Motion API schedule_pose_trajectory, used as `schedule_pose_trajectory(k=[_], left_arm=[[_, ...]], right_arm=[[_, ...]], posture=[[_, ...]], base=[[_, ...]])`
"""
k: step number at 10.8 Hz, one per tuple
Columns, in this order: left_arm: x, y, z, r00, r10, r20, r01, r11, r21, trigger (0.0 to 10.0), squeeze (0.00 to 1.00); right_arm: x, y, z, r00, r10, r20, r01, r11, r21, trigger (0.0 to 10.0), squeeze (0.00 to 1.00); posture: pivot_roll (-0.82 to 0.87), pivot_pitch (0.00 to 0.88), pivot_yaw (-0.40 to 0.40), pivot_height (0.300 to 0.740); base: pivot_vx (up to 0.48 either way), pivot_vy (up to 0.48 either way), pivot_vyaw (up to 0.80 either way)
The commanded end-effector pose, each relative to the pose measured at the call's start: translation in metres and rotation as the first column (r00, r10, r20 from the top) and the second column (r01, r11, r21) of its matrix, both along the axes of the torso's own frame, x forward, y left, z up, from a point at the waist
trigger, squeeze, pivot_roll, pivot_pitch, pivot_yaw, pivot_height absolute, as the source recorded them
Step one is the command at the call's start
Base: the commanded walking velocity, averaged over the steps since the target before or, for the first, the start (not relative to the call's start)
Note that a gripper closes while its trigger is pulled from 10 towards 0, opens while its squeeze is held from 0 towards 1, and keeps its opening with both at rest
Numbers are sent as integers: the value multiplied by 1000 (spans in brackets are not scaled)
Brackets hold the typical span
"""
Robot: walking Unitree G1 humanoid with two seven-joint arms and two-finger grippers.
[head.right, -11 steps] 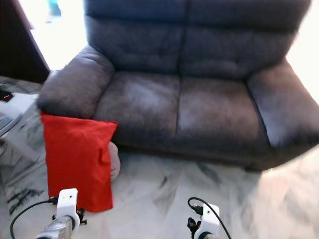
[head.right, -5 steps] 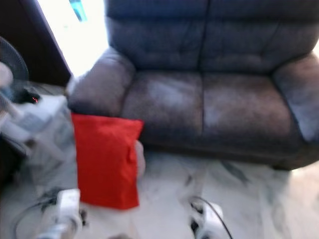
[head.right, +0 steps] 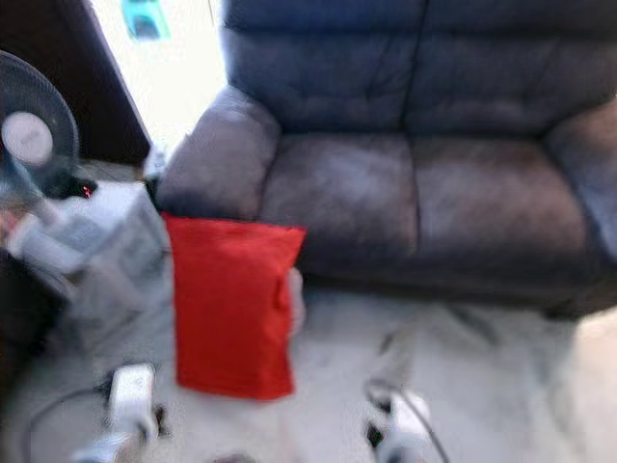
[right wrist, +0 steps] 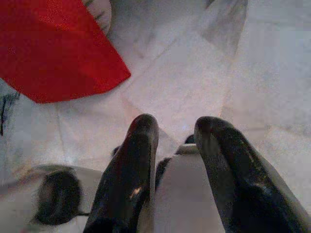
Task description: Move the pillow to the sofa from floor
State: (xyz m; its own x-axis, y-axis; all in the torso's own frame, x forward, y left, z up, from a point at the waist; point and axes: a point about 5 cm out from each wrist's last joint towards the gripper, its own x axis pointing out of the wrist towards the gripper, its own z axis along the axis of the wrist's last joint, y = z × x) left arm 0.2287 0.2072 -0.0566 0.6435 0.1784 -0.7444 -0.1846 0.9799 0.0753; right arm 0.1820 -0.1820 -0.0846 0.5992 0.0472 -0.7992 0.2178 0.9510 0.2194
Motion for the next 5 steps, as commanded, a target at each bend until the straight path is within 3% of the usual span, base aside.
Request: schedule_pose_trajectory(k=[1, 5], left_arm=[[-4, 5, -2, 1000, 7, -17, -6, 1000, 8, 10000, 0], [-5, 5, -2, 1000, 4, -18, -4, 1000, 9, 10000, 0]], right_arm=[[1, 4, 0, 1000, -3, 4, 3, 1000, 11, 10000, 0], [1, 4, 0, 1000, 0, 4, 0, 1000, 11, 10000, 0]], posture=[[91, 107, 0, 703], [91, 98, 3, 703]], base=[[0, 368, 0], [0, 368, 0]])
